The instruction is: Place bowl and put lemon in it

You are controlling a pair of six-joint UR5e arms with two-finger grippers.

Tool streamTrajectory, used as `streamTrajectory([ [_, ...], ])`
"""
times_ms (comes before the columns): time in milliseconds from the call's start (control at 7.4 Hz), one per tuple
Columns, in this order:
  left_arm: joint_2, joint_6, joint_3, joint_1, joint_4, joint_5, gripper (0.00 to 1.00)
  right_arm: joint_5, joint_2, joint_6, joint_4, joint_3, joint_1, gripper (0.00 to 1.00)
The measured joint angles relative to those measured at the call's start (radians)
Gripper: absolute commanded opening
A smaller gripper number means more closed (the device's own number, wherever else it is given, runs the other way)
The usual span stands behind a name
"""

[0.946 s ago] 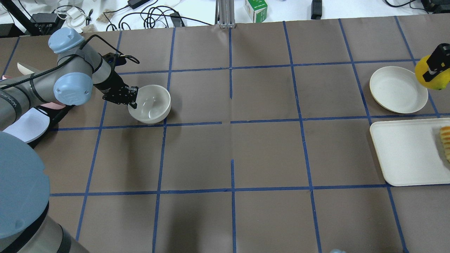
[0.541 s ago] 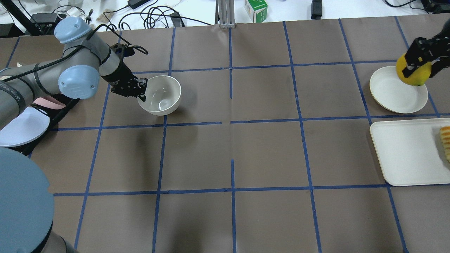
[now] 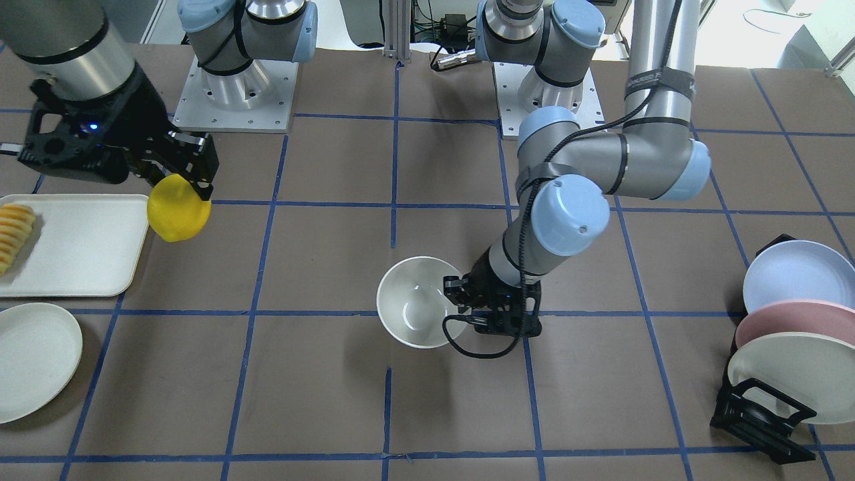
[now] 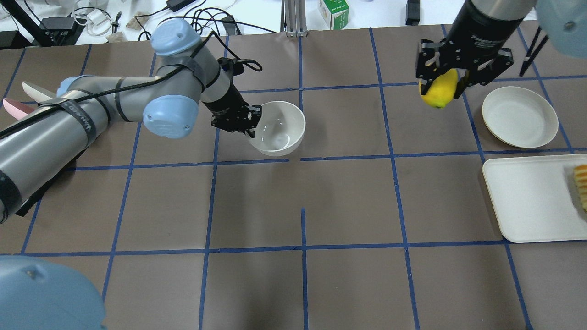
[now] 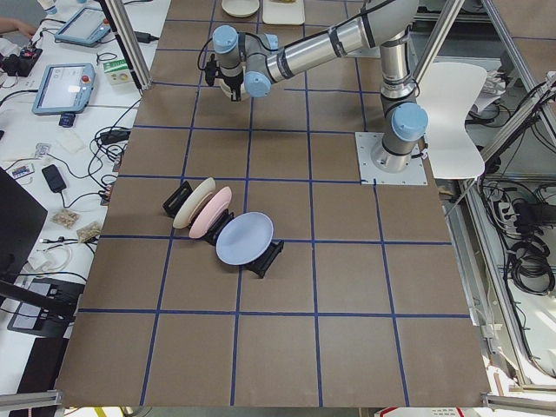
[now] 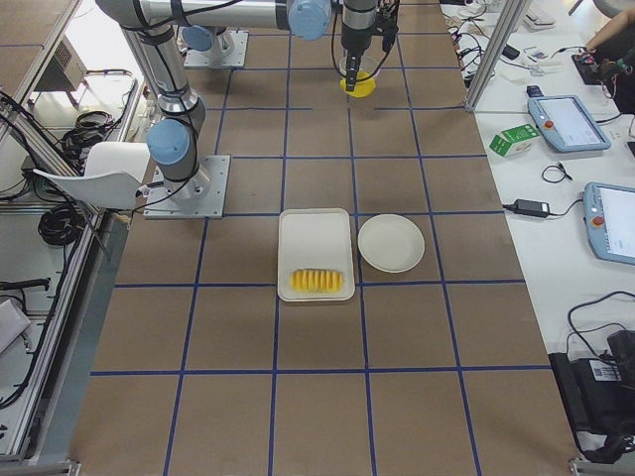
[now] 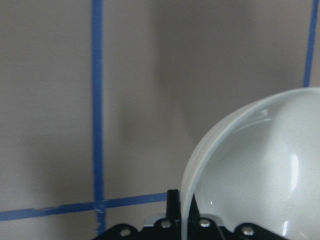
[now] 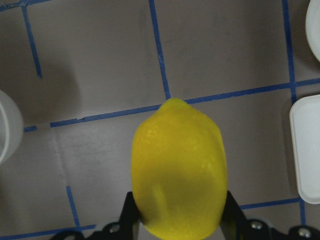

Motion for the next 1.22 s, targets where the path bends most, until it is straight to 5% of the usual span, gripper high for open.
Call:
streamTrajectory([
  [541, -0.023, -0.074, -0.072, -0.082, 0.149, 0.004, 0.00, 0.000, 0.015, 0.070, -0.012, -0.001, 0.062, 0.10],
  [676, -0.024, -0.071, -0.079, -0.080, 0.160, 0.007, 0.14, 0.000, 0.017, 0.068, -0.015, -0.001, 0.063, 0.10],
  [811, -0.028, -0.073, -0.083, -0.079, 0.162, 0.009, 0.81, 0.000, 0.019, 0.067, -0.018, -0.001, 0.064, 0.10],
  [946, -0.034, -0.081, -0.088, -0.079, 0.163, 0.010, 1.00, 0.000, 0.021, 0.066, -0.019, 0.000, 0.064, 0.10],
  [1216, -0.031, -0.090, -0.100, -0.078, 0.158, 0.013, 1.00, 0.000, 0.029, 0.068, -0.030, 0.000, 0.066, 0.11],
])
